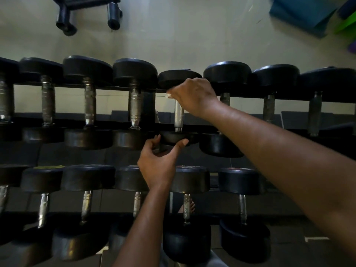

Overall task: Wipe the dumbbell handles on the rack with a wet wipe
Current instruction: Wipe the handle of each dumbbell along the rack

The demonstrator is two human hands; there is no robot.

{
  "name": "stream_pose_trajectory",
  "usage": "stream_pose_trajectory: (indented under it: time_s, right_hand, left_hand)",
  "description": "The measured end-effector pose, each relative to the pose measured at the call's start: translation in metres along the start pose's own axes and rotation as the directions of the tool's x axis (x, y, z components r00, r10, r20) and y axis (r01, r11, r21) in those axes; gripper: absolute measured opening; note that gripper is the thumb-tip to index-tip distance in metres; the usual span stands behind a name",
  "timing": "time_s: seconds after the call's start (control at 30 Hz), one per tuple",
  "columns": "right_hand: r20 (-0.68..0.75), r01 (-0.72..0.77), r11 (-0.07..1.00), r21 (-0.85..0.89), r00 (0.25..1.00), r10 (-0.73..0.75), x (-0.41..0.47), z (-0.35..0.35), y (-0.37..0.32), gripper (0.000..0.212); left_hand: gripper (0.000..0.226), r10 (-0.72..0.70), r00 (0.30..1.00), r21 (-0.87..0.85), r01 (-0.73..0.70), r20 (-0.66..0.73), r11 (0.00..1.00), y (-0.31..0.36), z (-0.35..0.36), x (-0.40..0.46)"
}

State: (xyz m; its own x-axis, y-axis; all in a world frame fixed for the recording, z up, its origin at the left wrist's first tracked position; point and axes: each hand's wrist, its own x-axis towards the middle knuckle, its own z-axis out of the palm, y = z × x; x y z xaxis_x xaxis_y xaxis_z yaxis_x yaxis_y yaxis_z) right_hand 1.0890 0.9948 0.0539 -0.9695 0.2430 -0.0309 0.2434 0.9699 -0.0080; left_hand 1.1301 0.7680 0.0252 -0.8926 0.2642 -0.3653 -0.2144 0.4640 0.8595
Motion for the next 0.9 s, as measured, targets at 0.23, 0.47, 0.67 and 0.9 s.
stream_pose_trajectory:
  time_s: [0.23,0.47,0.67,0.9]
  right_hand:
    - [0.226,0.022,0.996,0.089,0.973,-0.042,0.006,-0.024,-0.013,0.028]
    - [0.422,0.076,0.983,0.169,0.896,-0.141,-0.009,-0.024,-0.026,0.021]
    - [0.458,-0.132,0.916,0.379,0.887,-0.061,-0.028,-0.007,-0.029,0.019]
    - [0.319,-0.421,0.477,0.771,0.905,0.283,-0.071,0.000,-0.017,0.020]
  left_hand:
    - [0.072,-0.063,0.998,-0.076,0.063,-0.005,0.995,-0.005,-0.001,0.000]
    - [0.080,-0.071,0.997,-0.060,0.069,-0.039,0.996,-0.007,0.000,0.000]
    - [0.080,-0.065,0.997,-0.017,0.064,-0.044,0.998,-0.005,-0.003,0.002]
    - [0.077,-0.007,1.000,0.136,0.005,0.017,0.991,0.006,-0.009,0.002]
